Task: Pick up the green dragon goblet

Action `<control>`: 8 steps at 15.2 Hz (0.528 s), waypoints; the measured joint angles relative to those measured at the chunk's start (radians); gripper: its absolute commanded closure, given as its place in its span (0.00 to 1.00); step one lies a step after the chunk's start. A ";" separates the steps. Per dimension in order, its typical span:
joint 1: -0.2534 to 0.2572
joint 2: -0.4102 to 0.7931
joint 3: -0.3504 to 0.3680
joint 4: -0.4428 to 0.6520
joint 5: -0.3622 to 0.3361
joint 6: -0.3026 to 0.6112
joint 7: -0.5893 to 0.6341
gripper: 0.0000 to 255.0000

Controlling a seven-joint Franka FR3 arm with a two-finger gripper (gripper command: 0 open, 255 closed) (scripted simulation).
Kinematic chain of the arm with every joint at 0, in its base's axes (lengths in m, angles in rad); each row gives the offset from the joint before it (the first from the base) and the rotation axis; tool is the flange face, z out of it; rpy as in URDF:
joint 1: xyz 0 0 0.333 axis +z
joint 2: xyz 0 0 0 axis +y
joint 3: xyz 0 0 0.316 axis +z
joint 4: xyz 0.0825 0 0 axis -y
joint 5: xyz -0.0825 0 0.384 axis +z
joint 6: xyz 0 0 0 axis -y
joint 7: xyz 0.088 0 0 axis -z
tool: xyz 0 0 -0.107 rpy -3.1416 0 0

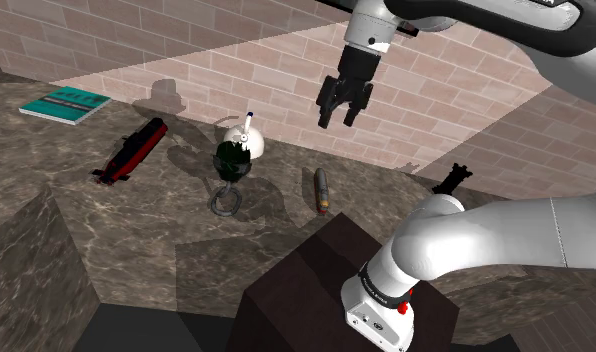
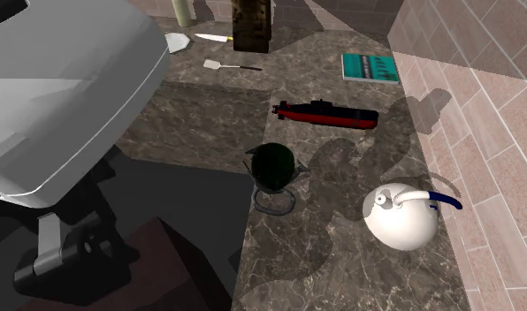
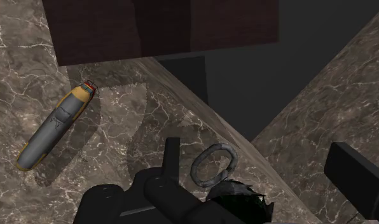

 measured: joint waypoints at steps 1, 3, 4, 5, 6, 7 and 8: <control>0.000 0.000 0.000 0.000 0.000 0.000 0.000 0.00; 0.003 0.025 0.012 -0.008 0.001 0.036 0.005 0.00; 0.004 0.043 0.019 -0.017 0.000 0.065 0.006 0.00; 0.006 0.068 0.027 -0.020 0.000 0.096 0.009 0.00; 0.009 0.101 0.040 -0.015 0.001 0.128 0.016 0.00; 0.011 0.131 0.050 -0.011 0.001 0.157 0.021 0.00; 0.012 0.165 0.057 -0.004 -0.002 0.186 0.024 0.00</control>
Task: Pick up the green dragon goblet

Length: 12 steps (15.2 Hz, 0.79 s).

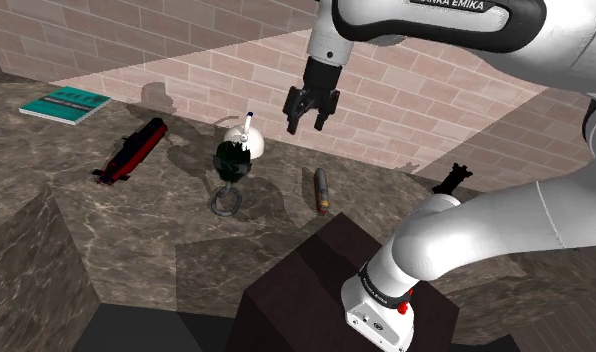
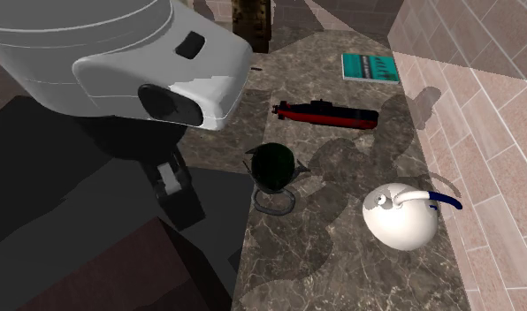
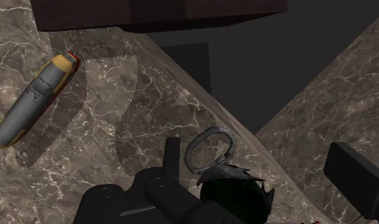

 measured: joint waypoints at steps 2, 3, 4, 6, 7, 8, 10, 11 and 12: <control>0.006 0.061 0.025 0.006 0.000 0.061 0.018 0.00; 0.007 0.091 0.035 0.014 -0.004 0.087 0.024 0.00; 0.007 0.127 0.042 0.025 -0.010 0.115 0.028 0.00; 0.009 0.188 0.060 0.035 -0.020 0.171 0.042 0.00; 0.007 0.226 0.066 0.042 -0.029 0.204 0.045 0.00; 0.008 0.258 0.074 0.056 -0.036 0.225 0.052 0.00; 0.011 0.330 0.092 0.085 -0.054 0.272 0.074 0.00; 0.015 0.365 0.104 0.096 -0.062 0.298 0.090 0.00; 0.017 0.405 0.114 0.119 -0.074 0.317 0.103 0.00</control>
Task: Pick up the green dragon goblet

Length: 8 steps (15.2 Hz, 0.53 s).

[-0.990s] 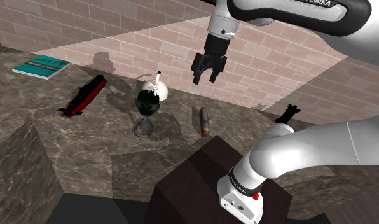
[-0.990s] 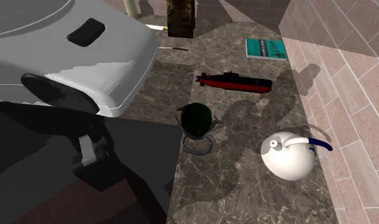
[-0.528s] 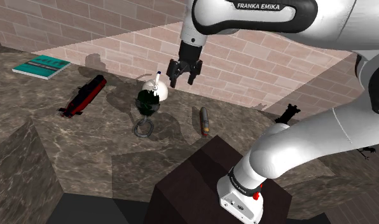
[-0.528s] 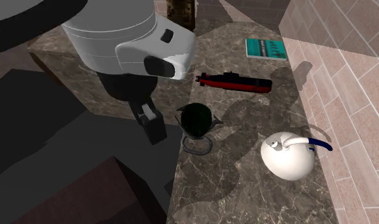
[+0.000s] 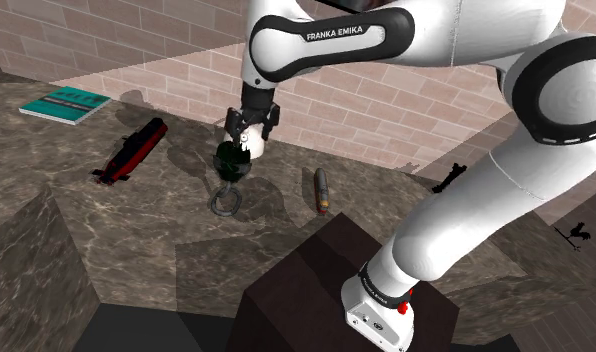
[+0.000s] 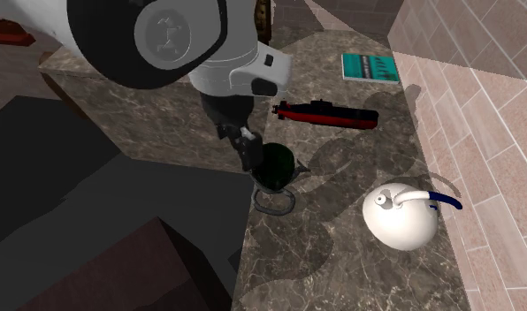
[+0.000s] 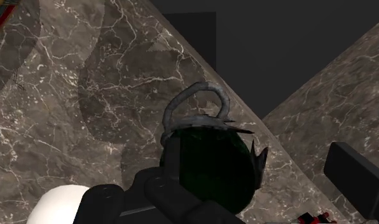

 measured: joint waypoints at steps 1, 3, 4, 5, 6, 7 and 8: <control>0.002 0.034 0.007 0.017 -0.012 0.018 0.011 0.00; 0.004 0.108 0.016 0.062 -0.041 0.050 0.031 0.00; 0.005 0.144 0.020 0.086 -0.056 0.062 0.040 0.00; 0.006 0.182 0.022 0.106 -0.072 0.080 0.049 0.00; 0.011 0.222 0.027 0.138 -0.089 0.088 0.064 0.00; 0.015 0.255 0.029 0.164 -0.104 0.095 0.074 0.00; 0.020 0.295 0.031 0.193 -0.121 0.106 0.087 0.00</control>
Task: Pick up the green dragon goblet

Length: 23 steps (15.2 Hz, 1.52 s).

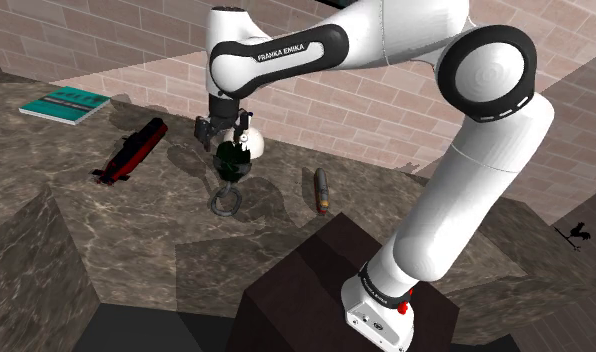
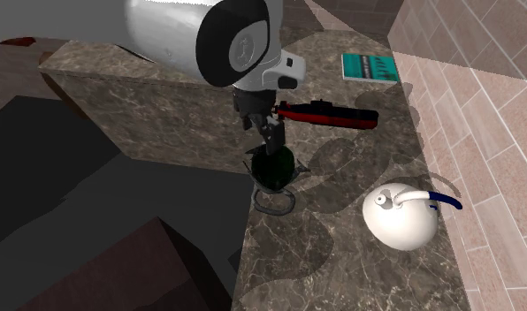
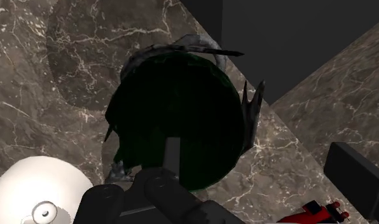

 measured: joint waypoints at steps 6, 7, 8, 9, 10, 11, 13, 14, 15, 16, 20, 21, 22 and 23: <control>0.005 0.058 -0.002 -0.014 -0.025 0.070 0.019 0.00; 0.006 0.065 -0.003 -0.019 -0.028 0.082 0.022 0.00; 0.006 0.069 -0.003 -0.024 -0.030 0.091 0.023 0.00; 0.007 0.072 -0.003 -0.027 -0.031 0.097 0.025 1.00; 0.007 0.073 -0.003 -0.030 -0.032 0.100 0.026 1.00; 0.008 0.073 -0.003 -0.030 -0.032 0.101 0.027 1.00; 0.008 0.073 -0.003 -0.031 -0.032 0.102 0.027 1.00; 0.008 0.073 -0.003 -0.031 -0.032 0.102 0.027 1.00; 0.008 0.073 -0.003 -0.031 -0.032 0.102 0.027 1.00; 0.008 0.073 -0.003 -0.031 -0.032 0.102 0.027 1.00; 0.007 0.072 -0.003 -0.027 -0.031 0.097 0.025 1.00; 0.007 0.068 -0.002 -0.022 -0.029 0.088 0.024 1.00; 0.005 0.061 -0.003 -0.019 -0.027 0.078 0.019 1.00; 0.005 0.055 -0.002 -0.012 -0.024 0.066 0.017 1.00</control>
